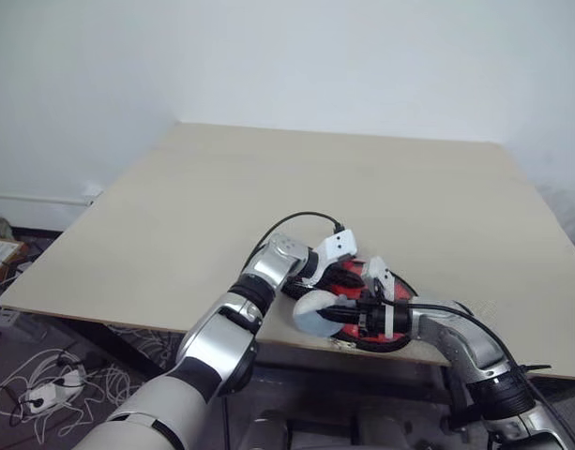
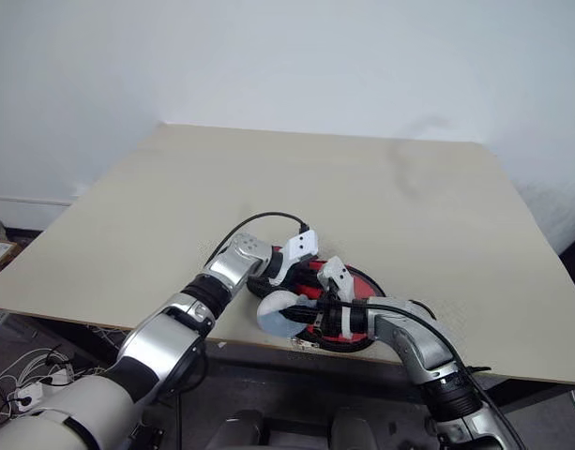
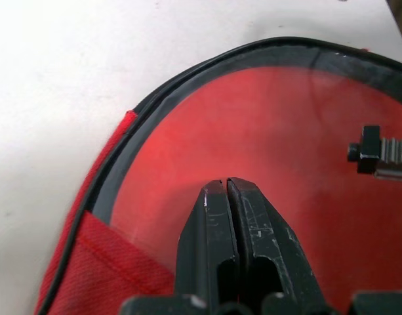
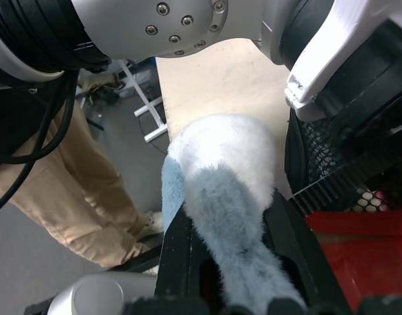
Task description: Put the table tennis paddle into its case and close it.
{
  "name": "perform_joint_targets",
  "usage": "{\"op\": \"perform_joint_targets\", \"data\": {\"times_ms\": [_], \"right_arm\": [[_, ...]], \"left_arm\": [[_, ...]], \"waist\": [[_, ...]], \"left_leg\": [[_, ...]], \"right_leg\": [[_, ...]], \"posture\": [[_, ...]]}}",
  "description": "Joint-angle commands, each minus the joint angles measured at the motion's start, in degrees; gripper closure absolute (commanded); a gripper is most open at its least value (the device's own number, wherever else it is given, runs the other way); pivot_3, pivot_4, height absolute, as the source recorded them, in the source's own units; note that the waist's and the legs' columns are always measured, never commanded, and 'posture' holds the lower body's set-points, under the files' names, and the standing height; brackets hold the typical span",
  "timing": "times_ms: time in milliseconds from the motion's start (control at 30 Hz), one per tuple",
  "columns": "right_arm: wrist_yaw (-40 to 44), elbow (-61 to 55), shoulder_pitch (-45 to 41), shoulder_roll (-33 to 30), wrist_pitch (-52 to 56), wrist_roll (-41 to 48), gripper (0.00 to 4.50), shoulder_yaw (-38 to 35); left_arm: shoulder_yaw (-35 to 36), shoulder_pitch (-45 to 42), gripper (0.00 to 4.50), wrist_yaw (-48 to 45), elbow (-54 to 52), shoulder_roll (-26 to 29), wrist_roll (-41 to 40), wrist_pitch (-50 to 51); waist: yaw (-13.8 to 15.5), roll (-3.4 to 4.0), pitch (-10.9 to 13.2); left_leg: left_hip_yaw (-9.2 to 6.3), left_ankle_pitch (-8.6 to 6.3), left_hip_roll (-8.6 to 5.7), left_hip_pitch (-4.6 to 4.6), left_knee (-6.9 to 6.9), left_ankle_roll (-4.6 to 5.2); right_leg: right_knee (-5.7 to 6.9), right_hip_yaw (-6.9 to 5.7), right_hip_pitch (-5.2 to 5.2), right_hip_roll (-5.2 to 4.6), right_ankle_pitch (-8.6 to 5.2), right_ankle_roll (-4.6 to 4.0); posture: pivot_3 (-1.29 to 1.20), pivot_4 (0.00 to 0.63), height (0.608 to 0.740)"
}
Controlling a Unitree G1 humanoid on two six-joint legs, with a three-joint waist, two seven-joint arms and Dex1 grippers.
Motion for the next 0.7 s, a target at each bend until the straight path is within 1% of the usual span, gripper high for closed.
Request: {"op": "perform_joint_targets", "data": {"times_ms": [33,233,567,633,700], "right_arm": [[-2.45,1.47,-3.14,2.10,-2.69,-1.72,4.25,-0.85],[-2.80,2.80,-4.00,3.78,-3.75,-3.16,4.25,-0.63],[-0.84,2.59,-3.12,2.33,-2.39,-2.34,4.25,-1.47],[-0.75,2.65,-3.10,2.28,-2.23,-2.20,3.59,-1.51],[-0.70,2.69,-3.08,2.26,-2.24,-2.23,3.12,-1.48]], "left_arm": [[-0.90,-0.12,4.50,0.03,1.43,-0.15,2.08,0.77],[-0.45,-0.30,4.50,0.09,1.73,-0.33,2.42,0.64],[0.26,-0.28,4.50,0.12,1.89,-0.61,3.11,0.39],[0.31,-0.31,4.50,0.16,1.93,-0.71,3.11,0.33],[0.36,-0.31,4.50,0.17,1.94,-0.73,3.13,0.28]], "waist": [[-0.25,0.01,0.00],[-1.13,0.02,-0.01],[-1.12,0.03,-0.02],[-1.12,0.03,-0.02],[-1.14,0.03,-0.02]], "left_leg": [[0.00,0.00,0.00,0.01,0.00,0.00],[-0.02,0.00,0.00,0.01,0.00,0.00],[-0.04,0.00,-0.01,0.02,0.00,0.01],[-0.04,0.00,-0.01,0.01,0.00,0.01],[-0.05,0.00,-0.01,0.01,0.00,0.01]], "right_leg": [[0.00,0.00,0.00,0.00,0.01,0.01],[0.01,0.01,0.02,0.01,0.02,0.03],[0.02,0.01,0.04,0.00,0.03,0.04],[0.02,0.01,0.04,0.00,0.03,0.04],[0.02,0.01,0.04,0.00,0.03,0.04]], "posture": [[0.00,0.000,0.740],[0.00,0.000,0.740],[0.00,0.000,0.740],[0.00,0.000,0.740],[0.00,0.000,0.740]]}}
